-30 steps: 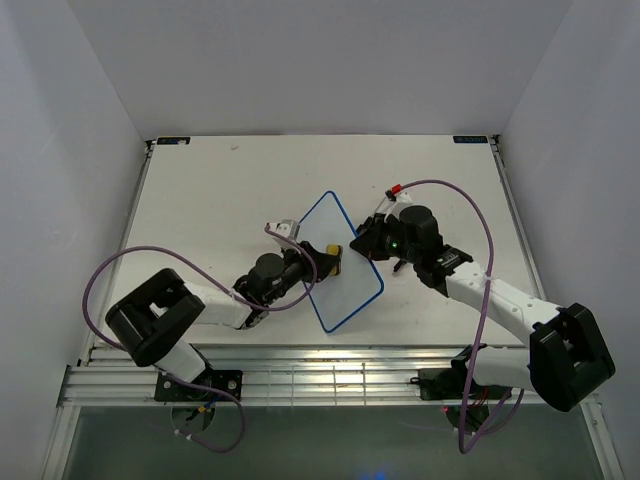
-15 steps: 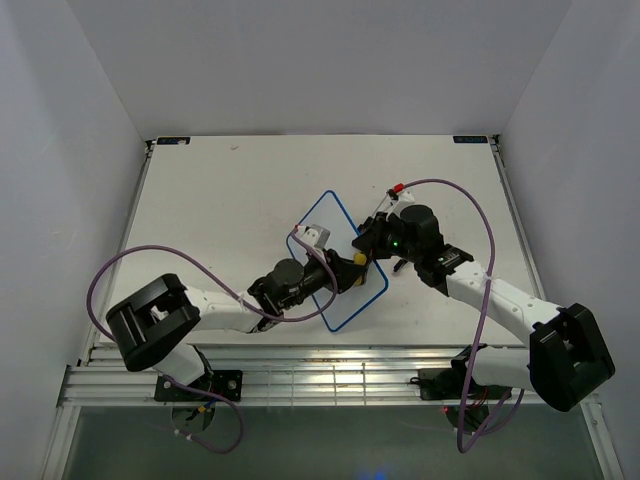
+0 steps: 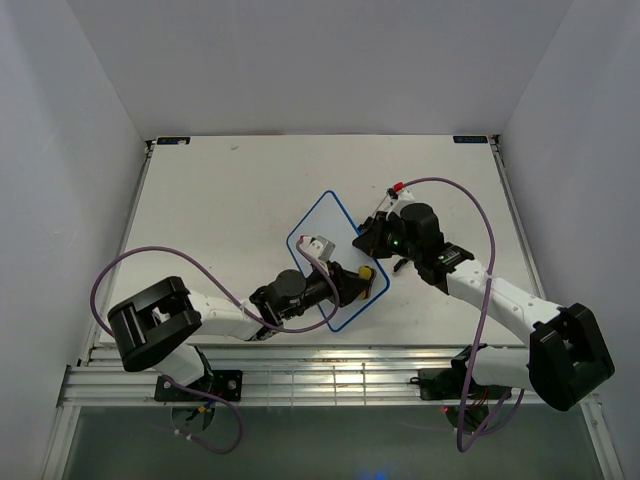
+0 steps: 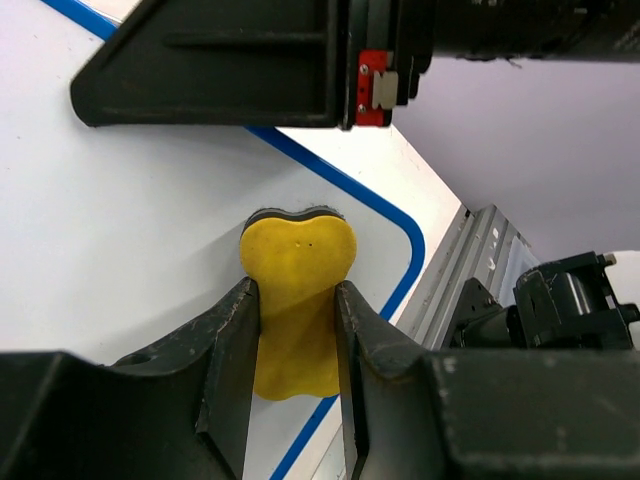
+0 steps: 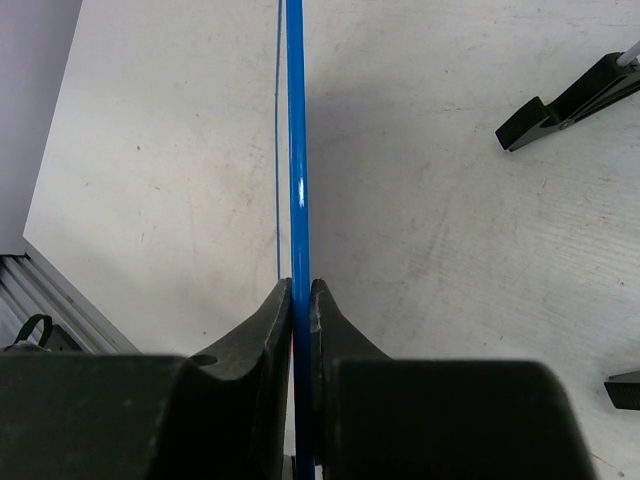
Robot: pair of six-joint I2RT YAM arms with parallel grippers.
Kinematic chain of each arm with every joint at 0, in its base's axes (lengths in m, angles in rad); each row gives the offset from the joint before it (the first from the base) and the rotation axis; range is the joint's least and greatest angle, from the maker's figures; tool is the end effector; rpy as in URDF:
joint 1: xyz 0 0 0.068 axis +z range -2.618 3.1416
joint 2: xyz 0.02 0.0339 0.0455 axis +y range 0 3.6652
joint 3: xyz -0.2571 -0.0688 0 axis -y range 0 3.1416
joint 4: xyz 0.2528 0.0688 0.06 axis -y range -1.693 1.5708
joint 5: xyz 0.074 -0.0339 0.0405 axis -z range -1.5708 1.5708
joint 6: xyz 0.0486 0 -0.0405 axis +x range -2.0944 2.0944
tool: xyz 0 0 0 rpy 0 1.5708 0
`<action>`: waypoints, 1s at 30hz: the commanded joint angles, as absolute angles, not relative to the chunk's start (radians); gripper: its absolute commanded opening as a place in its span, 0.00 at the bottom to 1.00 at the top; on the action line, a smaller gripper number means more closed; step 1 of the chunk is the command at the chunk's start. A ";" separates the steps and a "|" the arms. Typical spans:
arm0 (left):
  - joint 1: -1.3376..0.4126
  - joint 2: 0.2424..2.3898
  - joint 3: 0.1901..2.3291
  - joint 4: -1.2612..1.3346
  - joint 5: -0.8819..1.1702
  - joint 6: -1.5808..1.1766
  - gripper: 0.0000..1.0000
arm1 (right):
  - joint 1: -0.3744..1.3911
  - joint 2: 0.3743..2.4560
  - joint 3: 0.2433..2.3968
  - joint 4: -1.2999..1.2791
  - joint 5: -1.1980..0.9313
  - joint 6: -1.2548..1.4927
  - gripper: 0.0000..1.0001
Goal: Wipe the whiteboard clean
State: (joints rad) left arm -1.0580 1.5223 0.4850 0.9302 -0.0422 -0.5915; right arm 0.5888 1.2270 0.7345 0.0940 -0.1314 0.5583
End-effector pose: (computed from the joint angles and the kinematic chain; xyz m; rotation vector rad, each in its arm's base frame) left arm 0.1537 -0.2688 0.1700 0.3885 1.7853 -1.1788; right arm 0.2435 0.1703 0.2415 -0.1220 2.0687 0.8604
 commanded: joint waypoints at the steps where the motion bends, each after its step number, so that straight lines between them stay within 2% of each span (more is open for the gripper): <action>1: -1.089 1.566 0.451 0.766 0.070 -0.571 0.02 | 0.606 1.229 0.807 0.147 -0.170 0.534 0.08; 7: -1.089 1.543 0.480 0.652 0.092 -0.480 0.03 | 0.601 1.229 0.805 0.144 -0.172 0.528 0.08; 13: -1.089 1.457 0.436 0.652 0.092 -0.428 0.04 | 0.600 1.229 0.796 0.144 -0.173 0.526 0.08; 22: -1.028 1.364 0.403 0.429 -0.346 -0.622 0.03 | 0.592 1.226 0.790 0.143 -0.173 0.518 0.08; 30: -0.864 1.286 0.379 0.189 -0.481 -0.866 0.04 | 0.583 1.238 0.799 0.123 -0.167 0.468 0.08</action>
State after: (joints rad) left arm -0.9073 1.3376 0.3851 0.3481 -0.3630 -0.7311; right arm 0.5835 1.2324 0.7490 0.0925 -0.1684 0.5331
